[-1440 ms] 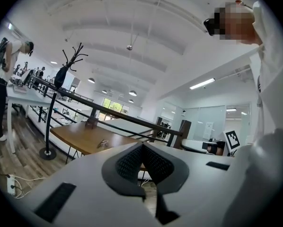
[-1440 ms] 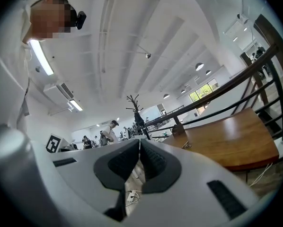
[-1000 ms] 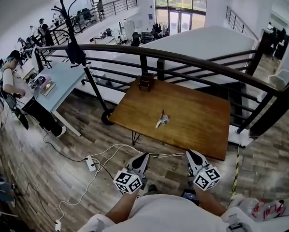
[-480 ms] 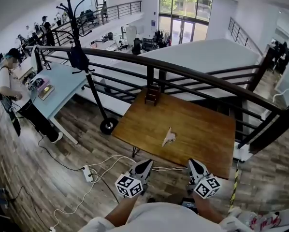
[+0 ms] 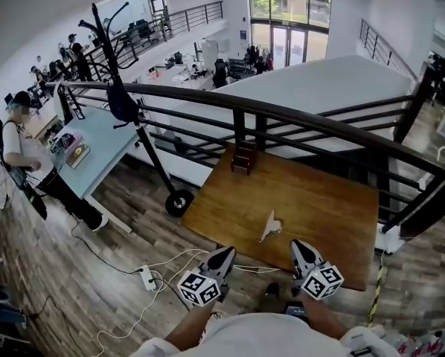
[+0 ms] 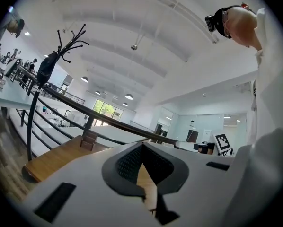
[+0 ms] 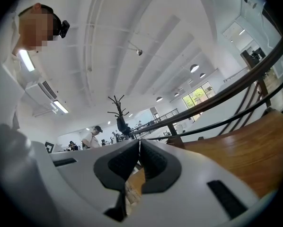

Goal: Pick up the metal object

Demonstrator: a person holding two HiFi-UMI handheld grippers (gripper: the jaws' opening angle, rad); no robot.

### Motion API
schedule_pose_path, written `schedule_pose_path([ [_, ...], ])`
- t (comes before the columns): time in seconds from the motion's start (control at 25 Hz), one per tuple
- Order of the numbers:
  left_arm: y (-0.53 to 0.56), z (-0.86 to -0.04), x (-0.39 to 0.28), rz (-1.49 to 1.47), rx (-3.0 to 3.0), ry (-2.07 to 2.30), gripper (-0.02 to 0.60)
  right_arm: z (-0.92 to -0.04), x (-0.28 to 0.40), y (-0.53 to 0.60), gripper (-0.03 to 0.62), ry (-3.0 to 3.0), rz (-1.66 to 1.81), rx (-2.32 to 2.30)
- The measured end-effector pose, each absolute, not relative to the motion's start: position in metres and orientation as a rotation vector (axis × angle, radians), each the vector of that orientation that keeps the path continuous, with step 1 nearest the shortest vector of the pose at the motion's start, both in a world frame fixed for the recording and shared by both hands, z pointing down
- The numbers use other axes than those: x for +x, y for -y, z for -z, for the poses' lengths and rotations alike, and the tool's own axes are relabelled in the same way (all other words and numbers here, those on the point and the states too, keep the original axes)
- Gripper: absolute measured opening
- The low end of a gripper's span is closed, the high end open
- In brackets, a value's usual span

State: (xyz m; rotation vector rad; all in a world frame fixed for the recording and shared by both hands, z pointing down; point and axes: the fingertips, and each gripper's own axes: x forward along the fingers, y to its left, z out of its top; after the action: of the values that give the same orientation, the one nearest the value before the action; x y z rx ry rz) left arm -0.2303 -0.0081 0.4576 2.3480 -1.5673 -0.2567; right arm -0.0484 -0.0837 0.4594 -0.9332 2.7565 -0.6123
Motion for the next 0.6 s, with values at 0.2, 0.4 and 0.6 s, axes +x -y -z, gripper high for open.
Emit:
schedule_pose_path([
  [0.2, 0.064, -0.445, -0.236, 0.248, 2.332, 1.588, 0.012, -0.453, -0.049, 0.147, 0.025, -2.721, 0.628, -0.909],
  [0.4, 0.121, -0.433, -0.238, 0.264, 2.302, 1.617, 0.012, -0.458, -0.039, 0.207, 0.025, -2.718, 0.688, -0.892],
  [0.6, 0.165, -0.445, -0.240, 0.215, 2.246, 1.675, 0.012, -0.475, -0.025, 0.258, 0.025, -2.729, 0.744, -0.844],
])
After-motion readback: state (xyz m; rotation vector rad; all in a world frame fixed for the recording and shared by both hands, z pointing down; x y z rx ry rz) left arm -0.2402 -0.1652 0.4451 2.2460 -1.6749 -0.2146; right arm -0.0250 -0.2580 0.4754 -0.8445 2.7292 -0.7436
